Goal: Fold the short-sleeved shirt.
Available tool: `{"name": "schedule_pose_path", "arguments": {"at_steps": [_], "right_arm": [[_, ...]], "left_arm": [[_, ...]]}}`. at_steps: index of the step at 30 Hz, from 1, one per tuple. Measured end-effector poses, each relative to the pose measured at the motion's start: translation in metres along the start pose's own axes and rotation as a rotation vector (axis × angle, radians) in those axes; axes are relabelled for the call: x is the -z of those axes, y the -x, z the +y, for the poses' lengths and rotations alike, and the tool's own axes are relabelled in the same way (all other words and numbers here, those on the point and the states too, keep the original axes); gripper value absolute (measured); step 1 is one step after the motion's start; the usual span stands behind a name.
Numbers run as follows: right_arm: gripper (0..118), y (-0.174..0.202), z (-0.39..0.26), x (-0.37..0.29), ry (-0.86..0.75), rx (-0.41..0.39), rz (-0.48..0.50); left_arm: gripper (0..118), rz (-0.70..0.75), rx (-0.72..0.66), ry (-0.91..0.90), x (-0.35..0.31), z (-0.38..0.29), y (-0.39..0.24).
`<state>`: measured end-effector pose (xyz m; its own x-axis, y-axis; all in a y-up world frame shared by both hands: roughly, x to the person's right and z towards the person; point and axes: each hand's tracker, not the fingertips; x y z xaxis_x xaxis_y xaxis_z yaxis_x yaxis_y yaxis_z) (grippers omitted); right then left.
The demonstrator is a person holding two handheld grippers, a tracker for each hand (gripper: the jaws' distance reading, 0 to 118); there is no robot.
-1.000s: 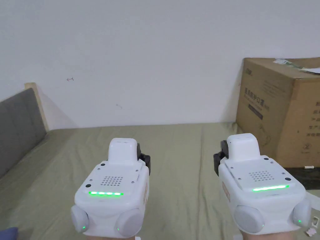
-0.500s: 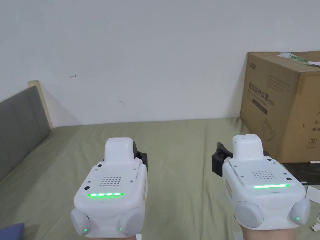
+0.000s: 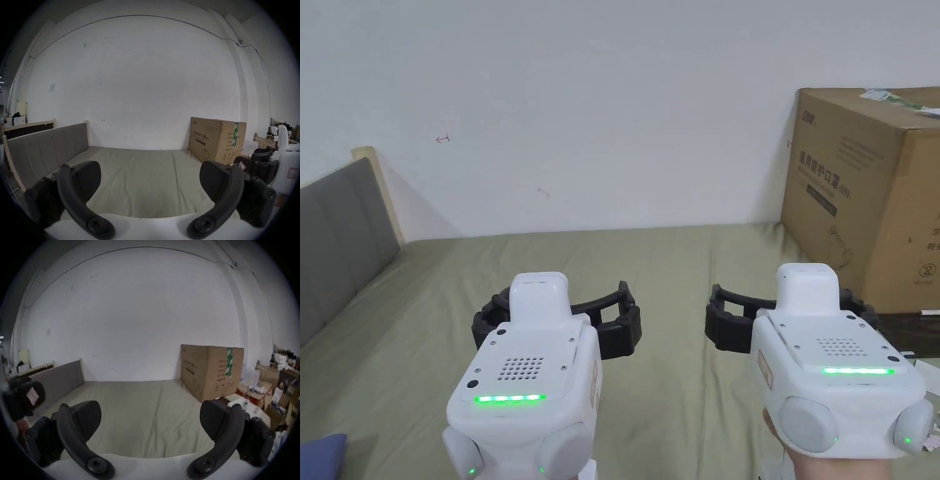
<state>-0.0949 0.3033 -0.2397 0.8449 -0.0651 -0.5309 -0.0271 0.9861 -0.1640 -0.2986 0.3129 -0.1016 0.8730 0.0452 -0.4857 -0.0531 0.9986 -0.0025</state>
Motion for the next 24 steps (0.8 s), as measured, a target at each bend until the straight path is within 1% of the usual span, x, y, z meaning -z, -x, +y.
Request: {"name": "schedule_pose_path", "arguments": {"at_steps": [1, 3, 5, 6, 8, 9, 10, 12, 15, 20, 21, 22, 23, 24], "right_arm": [[118, 0.0, 0.002, 0.0, 0.011, 0.006, 0.015], [118, 0.006, 0.008, 0.003, 0.012, -0.008, -0.026], [118, 0.011, 0.014, 0.003, 0.023, -0.023, -0.095], [118, 0.012, 0.016, 0.005, 0.028, -0.017, -0.095], [118, 0.009, 0.018, 0.003, 0.027, -0.003, -0.071], [118, 0.008, 0.019, 0.001, 0.026, 0.013, -0.051], [118, 0.006, 0.019, -0.001, 0.014, 0.049, -0.029], [118, 0.003, 0.021, -0.005, 0.008, 0.075, 0.012], [118, 0.0, 0.023, -0.004, 0.027, 0.097, 0.036], [118, 0.005, 0.023, -0.006, 0.045, 0.071, -0.013], [118, 0.004, 0.022, -0.008, 0.037, 0.066, -0.002], [118, 0.003, 0.023, -0.01, 0.009, 0.063, 0.051], [118, 0.002, 0.025, -0.01, 0.016, 0.06, 0.067], [118, 0.003, 0.027, -0.012, 0.03, 0.064, 0.055]], "left_arm": [[118, 0.001, -0.001, 0.002, 0.001, 0.0, 0.0], [118, -0.006, -0.014, 0.01, 0.0, -0.001, 0.001], [118, -0.009, -0.024, 0.014, -0.001, -0.002, 0.002], [118, -0.01, -0.026, 0.015, -0.001, -0.002, 0.002], [118, -0.009, -0.025, 0.018, -0.004, -0.004, 0.004], [118, -0.006, -0.022, 0.02, -0.005, -0.004, 0.004], [118, -0.001, -0.02, 0.022, -0.005, -0.005, 0.005], [118, 0.012, -0.017, 0.03, -0.006, -0.006, 0.007], [118, 0.026, -0.024, 0.034, -0.006, -0.008, 0.011], [118, 0.017, -0.018, 0.05, -0.006, -0.011, 0.014], [118, 0.013, -0.018, 0.049, -0.007, -0.011, 0.014], [118, 0.007, -0.02, 0.047, -0.008, -0.012, 0.014], [118, -0.001, -0.026, 0.042, -0.008, -0.012, 0.015], [118, -0.006, -0.035, 0.038, -0.008, -0.012, 0.015]]}}
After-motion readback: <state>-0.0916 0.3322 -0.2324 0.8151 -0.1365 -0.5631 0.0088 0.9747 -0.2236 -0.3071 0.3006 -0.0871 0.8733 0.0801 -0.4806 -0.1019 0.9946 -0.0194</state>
